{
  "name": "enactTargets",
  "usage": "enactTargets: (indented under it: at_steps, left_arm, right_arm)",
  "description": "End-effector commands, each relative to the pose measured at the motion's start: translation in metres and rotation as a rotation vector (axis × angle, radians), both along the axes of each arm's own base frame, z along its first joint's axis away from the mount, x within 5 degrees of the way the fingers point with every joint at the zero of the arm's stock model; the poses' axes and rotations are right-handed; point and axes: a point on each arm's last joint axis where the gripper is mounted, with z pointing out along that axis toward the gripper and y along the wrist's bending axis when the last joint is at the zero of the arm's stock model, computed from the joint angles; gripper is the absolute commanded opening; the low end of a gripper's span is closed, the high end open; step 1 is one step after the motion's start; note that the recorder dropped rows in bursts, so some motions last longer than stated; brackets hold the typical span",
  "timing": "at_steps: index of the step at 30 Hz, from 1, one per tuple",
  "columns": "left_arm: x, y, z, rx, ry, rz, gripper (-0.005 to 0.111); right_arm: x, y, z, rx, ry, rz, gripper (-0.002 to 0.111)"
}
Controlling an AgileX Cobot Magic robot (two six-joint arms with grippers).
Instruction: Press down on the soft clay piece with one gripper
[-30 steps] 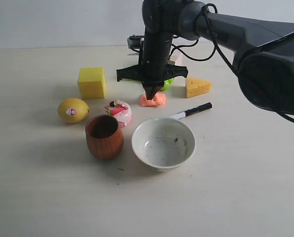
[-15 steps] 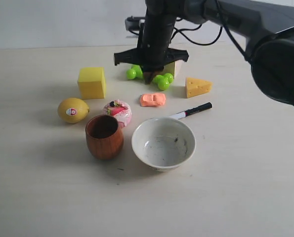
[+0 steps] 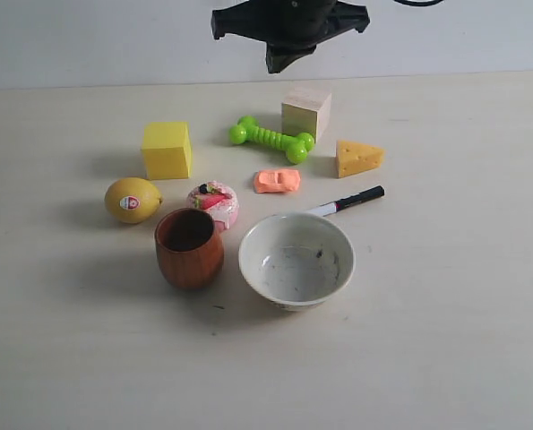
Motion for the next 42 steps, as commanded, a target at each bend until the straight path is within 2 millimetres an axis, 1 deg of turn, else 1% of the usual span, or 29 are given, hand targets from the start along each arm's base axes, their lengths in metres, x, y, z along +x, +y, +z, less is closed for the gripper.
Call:
enactTargets:
  at_steps: [1,2,3,4,5,6,8,11,13,19,23,28,31,35,38,40,42]
  left_arm:
    - [0.0,0.0,0.002,0.004,-0.018,0.002,0.0]
    - [0.0,0.0,0.002,0.004,-0.018,0.002,0.0]
    - [0.0,0.0,0.002,0.004,-0.018,0.002,0.0]
    - [0.0,0.0,0.002,0.004,-0.018,0.002,0.0]
    - [0.0,0.0,0.002,0.004,-0.018,0.002,0.0]
    - [0.0,0.0,0.002,0.004,-0.018,0.002,0.0]
    - [0.0,0.0,0.002,0.004,-0.018,0.002,0.0]
    - [0.0,0.0,0.002,0.004,-0.018,0.002,0.0]
    - [0.0,0.0,0.002,0.004,-0.018,0.002,0.0]
    - [0.0,0.0,0.002,0.004,-0.018,0.002,0.0]
    - [0.0,0.0,0.002,0.004,-0.018,0.002,0.0]
    - [0.0,0.0,0.002,0.004,-0.018,0.002,0.0]
    - [0.0,0.0,0.002,0.004,-0.018,0.002,0.0]
    - [0.0,0.0,0.002,0.004,-0.018,0.002,0.0]
    - [0.0,0.0,0.002,0.004,-0.018,0.002,0.0]
    - [0.0,0.0,0.002,0.004,-0.018,0.002,0.0]
    - [0.0,0.0,0.002,0.004,-0.018,0.002,0.0]
  right_arm:
    - [-0.032,-0.014,0.021,0.137,-0.153,0.013,0.0]
    - [-0.042,-0.02,0.02,0.154,-0.185,0.01,0.0]
    - [-0.051,-0.026,0.027,0.169,-0.221,0.013,0.0]
    - [-0.06,-0.031,0.025,0.17,-0.235,0.019,0.0]
    - [-0.072,-0.036,0.033,0.188,-0.281,0.029,0.0]
    - [-0.081,-0.04,0.032,0.193,-0.293,0.031,0.0]
    - [-0.099,-0.049,0.039,0.219,-0.349,0.036,0.0]
    - [-0.118,-0.06,0.049,0.225,-0.402,0.053,0.0]
    - [-0.126,-0.066,0.056,0.22,-0.421,0.065,0.0]
    - [-0.151,-0.078,0.08,0.244,-0.395,0.059,0.0]
    - [-0.158,-0.083,0.096,0.278,-0.465,0.058,0.0]
    - [-0.163,-0.086,0.101,0.283,-0.481,0.06,0.0]
    - [-0.163,-0.089,0.102,0.223,-0.51,0.086,0.0]
    - [-0.166,-0.096,0.1,0.098,-0.509,0.118,0.0]
    - [-0.168,-0.108,0.101,0.029,-0.494,0.106,0.0]
    - [-0.171,-0.121,0.105,0.01,-0.476,0.067,0.0]
    - [-0.176,-0.138,0.112,0.011,-0.481,0.007,0.0]
